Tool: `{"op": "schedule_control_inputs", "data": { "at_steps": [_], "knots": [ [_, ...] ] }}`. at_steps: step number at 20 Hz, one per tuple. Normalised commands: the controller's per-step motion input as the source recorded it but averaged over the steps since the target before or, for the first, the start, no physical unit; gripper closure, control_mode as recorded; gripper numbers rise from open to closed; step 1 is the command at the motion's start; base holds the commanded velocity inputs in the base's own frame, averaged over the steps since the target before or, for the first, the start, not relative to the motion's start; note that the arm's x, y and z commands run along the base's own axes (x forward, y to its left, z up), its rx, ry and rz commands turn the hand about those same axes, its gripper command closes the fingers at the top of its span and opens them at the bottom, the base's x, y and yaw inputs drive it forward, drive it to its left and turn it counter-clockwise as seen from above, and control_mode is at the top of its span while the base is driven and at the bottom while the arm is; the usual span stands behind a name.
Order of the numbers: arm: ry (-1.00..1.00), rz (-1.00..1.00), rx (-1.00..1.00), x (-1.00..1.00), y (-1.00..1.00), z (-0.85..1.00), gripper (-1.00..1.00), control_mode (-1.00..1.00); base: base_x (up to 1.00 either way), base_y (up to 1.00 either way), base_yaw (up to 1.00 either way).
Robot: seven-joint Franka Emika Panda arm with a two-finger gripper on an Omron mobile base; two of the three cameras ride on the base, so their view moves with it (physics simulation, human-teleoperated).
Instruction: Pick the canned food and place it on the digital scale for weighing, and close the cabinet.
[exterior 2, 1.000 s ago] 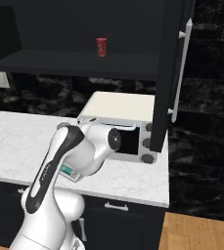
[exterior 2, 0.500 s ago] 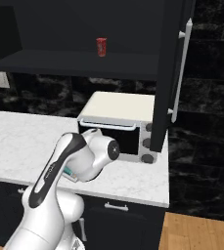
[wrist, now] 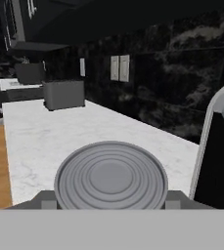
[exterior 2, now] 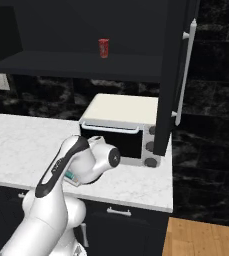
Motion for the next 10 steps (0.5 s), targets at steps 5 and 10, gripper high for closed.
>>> {"op": "schedule_control_inputs", "data": {
  "at_steps": [5,10],
  "knots": [
    [0.0,0.0,0.0,0.36,0.0,-0.36,1.0,-1.0,0.0,0.0,0.0],
    [0.01,0.0,0.0,0.2,0.0,-0.36,1.0,-1.0,0.0,0.0,0.0]
  ]
}}
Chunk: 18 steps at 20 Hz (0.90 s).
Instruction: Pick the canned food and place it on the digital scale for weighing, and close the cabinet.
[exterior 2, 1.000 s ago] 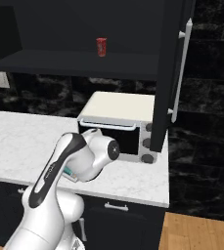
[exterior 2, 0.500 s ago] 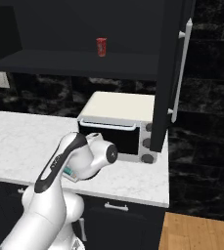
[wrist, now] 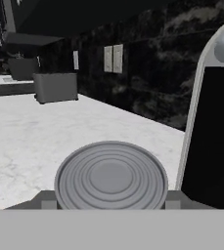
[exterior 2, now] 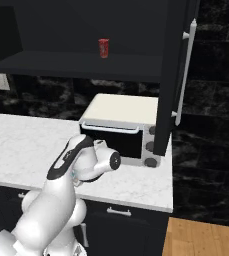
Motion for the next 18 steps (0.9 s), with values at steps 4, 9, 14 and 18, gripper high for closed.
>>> {"op": "schedule_control_inputs", "data": {
  "at_steps": [4,9,14,18],
  "knots": [
    [0.02,0.0,0.0,0.16,0.0,-0.43,1.0,-1.0,0.0,0.0,0.0],
    [0.0,0.0,0.0,0.07,0.0,-0.37,1.0,-1.0,0.0,0.0,0.0],
    [0.0,0.0,0.0,0.15,0.0,-0.19,1.0,-1.0,0.0,0.0,0.0],
    [0.0,0.0,0.0,0.15,0.08,-0.18,1.0,-1.0,0.0,0.0,0.0]
  ]
}}
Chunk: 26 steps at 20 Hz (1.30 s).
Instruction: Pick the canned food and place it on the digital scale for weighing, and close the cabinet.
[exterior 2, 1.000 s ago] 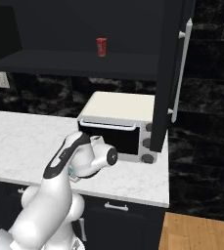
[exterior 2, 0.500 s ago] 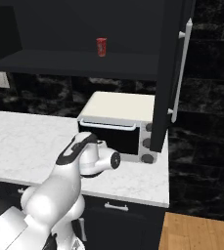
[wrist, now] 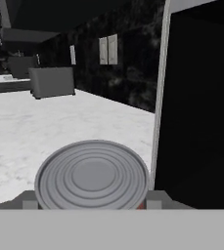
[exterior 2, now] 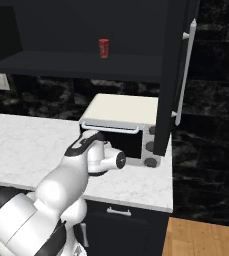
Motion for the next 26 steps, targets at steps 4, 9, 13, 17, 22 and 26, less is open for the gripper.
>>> {"op": "schedule_control_inputs", "data": {
  "at_steps": [4,9,13,17,22,26],
  "knots": [
    [0.0,0.0,0.0,0.18,0.15,-0.13,1.0,-1.0,0.0,0.0,0.0],
    [0.01,0.0,0.0,0.05,0.14,-0.11,1.0,-1.0,0.0,0.0,0.0],
    [0.04,0.0,0.0,0.0,0.09,-0.18,-1.0,-1.0,0.0,0.0,0.0],
    [0.0,0.0,0.0,0.0,0.0,0.0,-1.0,-1.0,0.0,0.0,0.0],
    [0.0,0.0,0.0,-0.05,0.0,0.0,-1.0,-1.0,0.0,0.0,0.0],
    [0.0,0.0,0.0,-0.13,0.0,0.02,-1.0,-1.0,0.0,0.0,0.0]
  ]
}}
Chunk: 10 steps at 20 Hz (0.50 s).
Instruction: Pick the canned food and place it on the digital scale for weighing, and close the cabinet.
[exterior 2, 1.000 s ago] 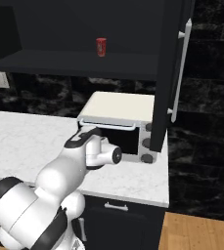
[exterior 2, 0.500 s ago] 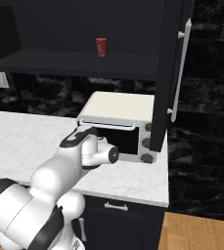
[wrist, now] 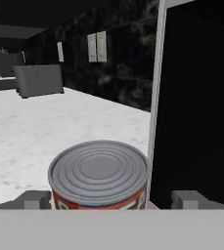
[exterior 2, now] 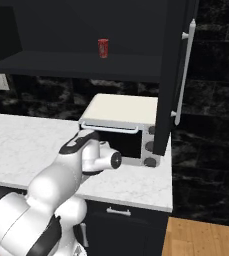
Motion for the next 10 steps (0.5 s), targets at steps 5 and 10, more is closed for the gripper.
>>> {"op": "schedule_control_inputs", "data": {
  "at_steps": [5,10],
  "knots": [
    [0.0,0.0,0.0,-0.22,-0.01,0.07,-1.0,-1.0,0.0,0.0,0.0],
    [-0.1,0.0,0.0,-0.43,-0.1,0.26,-1.0,-1.0,0.0,0.0,0.0]
  ]
}}
